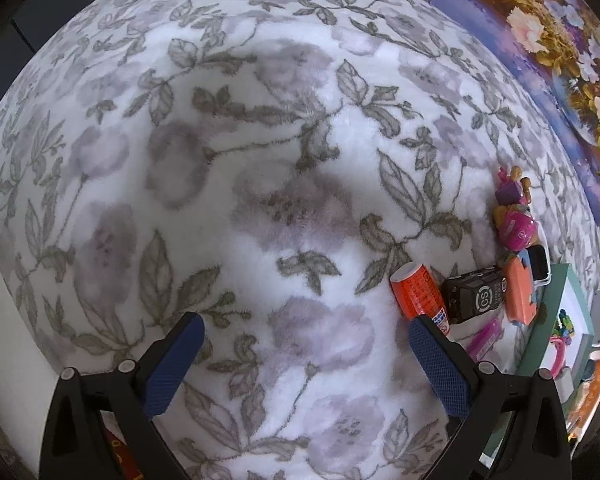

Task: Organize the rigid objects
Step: 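Grasp the purple stick with the right tool while the left tool approaches the orange glue bottle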

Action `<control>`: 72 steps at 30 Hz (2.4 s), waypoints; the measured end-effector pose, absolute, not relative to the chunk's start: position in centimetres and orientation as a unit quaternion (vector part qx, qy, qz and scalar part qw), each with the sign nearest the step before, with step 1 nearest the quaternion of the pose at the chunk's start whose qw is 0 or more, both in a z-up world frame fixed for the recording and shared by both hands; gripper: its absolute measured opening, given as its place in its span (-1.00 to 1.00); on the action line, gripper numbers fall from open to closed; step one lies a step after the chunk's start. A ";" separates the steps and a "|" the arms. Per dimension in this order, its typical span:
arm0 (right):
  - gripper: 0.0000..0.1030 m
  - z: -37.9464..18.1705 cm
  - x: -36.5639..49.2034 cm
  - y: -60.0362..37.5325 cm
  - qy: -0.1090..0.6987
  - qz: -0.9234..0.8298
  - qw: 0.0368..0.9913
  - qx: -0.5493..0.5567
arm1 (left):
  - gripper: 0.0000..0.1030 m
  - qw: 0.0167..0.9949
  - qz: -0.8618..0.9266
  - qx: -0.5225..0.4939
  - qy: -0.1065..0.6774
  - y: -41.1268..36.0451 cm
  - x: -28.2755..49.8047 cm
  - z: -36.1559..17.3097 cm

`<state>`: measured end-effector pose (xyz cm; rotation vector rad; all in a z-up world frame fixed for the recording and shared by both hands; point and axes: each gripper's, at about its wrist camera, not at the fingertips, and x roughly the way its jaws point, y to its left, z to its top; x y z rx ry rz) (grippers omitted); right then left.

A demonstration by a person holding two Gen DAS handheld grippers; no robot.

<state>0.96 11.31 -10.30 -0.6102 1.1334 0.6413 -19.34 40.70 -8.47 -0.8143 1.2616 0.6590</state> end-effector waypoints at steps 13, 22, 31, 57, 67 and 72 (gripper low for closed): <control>0.61 -11.1 2.8 12.3 0.523 0.310 0.752 -0.254 | 1.00 0.673 0.292 -0.386 0.559 41.0 -18.7 -9.7; 0.67 -11.3 2.5 12.8 0.521 0.353 0.741 -0.236 | 1.00 0.673 0.291 -0.398 0.552 41.4 -19.0 -9.7; 0.75 -11.3 1.9 14.4 0.511 0.362 0.742 -0.238 | 1.00 0.670 0.296 -0.401 0.550 41.5 -19.0 -9.6; 0.60 -11.4 2.8 14.4 0.503 0.349 0.757 -0.228 | 1.00 0.666 0.301 -0.398 0.554 41.5 -18.4 -10.4; 0.60 -9.4 3.7 12.2 0.507 0.319 0.774 -0.205 | 1.00 0.682 0.282 -0.378 0.559 39.9 -16.3 -9.8; 0.60 -7.4 4.6 10.7 0.499 0.299 0.792 -0.183 | 1.00 0.697 0.256 -0.355 0.568 38.4 -14.4 -9.8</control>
